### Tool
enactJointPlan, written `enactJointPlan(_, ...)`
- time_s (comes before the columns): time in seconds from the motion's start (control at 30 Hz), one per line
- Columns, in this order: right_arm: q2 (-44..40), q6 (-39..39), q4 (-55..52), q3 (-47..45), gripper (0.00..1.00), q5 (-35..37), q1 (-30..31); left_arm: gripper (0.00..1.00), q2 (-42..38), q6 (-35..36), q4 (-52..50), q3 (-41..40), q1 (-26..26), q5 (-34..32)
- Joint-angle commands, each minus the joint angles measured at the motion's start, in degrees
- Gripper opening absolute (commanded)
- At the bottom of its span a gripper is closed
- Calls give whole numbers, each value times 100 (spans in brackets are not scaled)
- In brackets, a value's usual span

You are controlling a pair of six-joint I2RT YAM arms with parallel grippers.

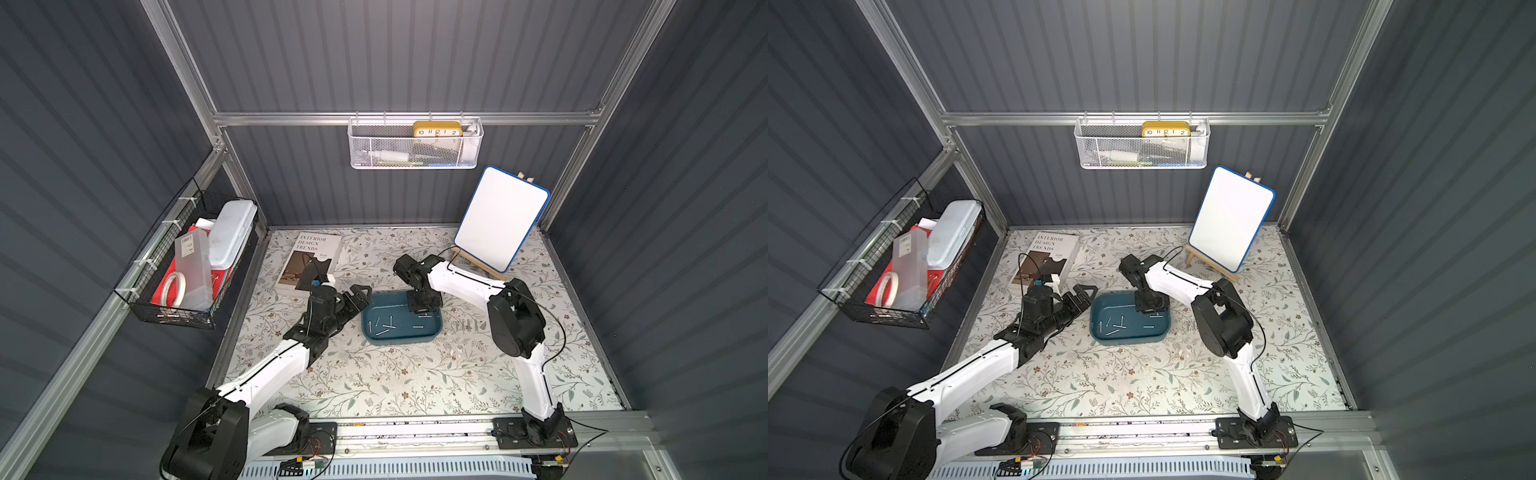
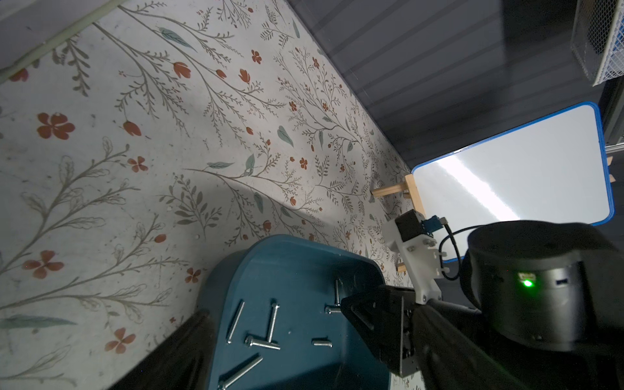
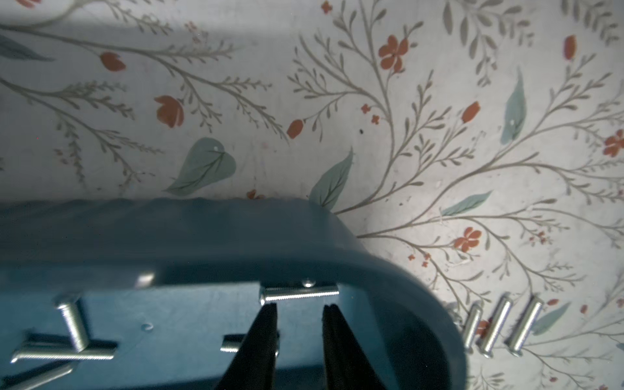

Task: Take out the screws from the storage box
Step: Pick up the screw from the storage box.

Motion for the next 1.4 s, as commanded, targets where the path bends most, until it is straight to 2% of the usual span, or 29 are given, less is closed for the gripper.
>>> enactJointPlan(0.0, 62, 88, -93, -54, 27, 153, -52, 94, 98, 230, 63, -48, -18, 135)
enactJointPlan(0.4, 347, 58, 25, -90, 25, 114, -130, 93, 366, 317, 98, -23, -18, 225)
enactJointPlan(0.8, 521, 229, 294, -464, 18, -296, -131, 93, 374, 318, 80, -23, -18, 233)
enactJointPlan(1.07, 385, 181, 319, -415, 7, -302, -127, 93, 333, 309, 30, 5, -18, 224)
enactJointPlan(1.37, -106, 65, 77, -24, 5, -306, -106, 93, 169, 301, -94, 48, -18, 173)
